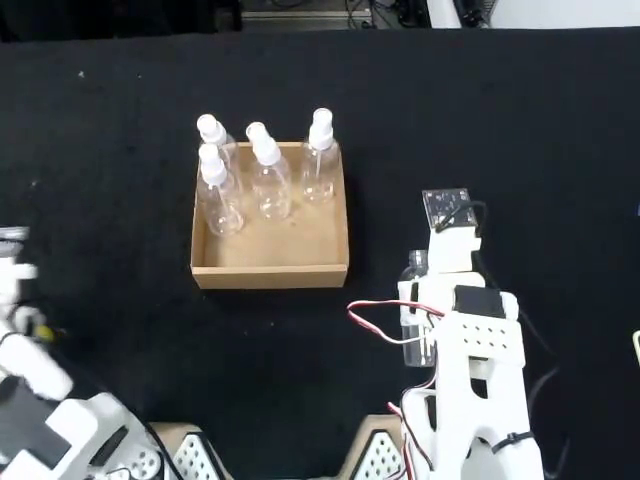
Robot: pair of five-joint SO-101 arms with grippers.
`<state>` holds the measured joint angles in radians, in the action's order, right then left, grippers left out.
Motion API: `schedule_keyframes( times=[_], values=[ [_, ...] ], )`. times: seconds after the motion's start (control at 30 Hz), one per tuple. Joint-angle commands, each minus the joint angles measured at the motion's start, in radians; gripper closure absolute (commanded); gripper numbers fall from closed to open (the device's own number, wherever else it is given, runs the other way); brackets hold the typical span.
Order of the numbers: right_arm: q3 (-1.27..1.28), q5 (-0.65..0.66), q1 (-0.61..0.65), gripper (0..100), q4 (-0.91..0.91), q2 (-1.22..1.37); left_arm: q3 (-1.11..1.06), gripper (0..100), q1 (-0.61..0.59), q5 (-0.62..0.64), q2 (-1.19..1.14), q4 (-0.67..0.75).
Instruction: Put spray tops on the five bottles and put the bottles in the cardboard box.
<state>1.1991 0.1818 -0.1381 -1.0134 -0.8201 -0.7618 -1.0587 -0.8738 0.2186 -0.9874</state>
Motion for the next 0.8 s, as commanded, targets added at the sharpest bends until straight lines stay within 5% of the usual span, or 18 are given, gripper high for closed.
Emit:
schedule_keyframes(
  times=[0.0, 0.17, 0.37, 0.57, 0.77],
  values=[
    [-0.01, -0.009, 0.012, 98.7, 0.023, -0.044, 0.07, 89, -0.147, 0.187, 0.003, 0.054],
    [-0.007, -0.009, 0.012, 98.7, 0.023, -0.044, 0.012, 71, -0.151, 0.19, 0.003, 0.057],
    [-0.007, -0.009, 0.012, 98.7, 0.021, -0.044, 0.087, 75, -0.143, 0.187, 0.003, 0.063],
    [-0.007, -0.008, 0.011, 98.7, 0.021, -0.044, 0.079, 75, -0.151, 0.051, 0.002, 0.064],
    [-0.007, -0.008, 0.011, 98.7, 0.021, -0.044, -0.005, 75, -0.134, 0.055, 0.002, 0.186]
  ],
)
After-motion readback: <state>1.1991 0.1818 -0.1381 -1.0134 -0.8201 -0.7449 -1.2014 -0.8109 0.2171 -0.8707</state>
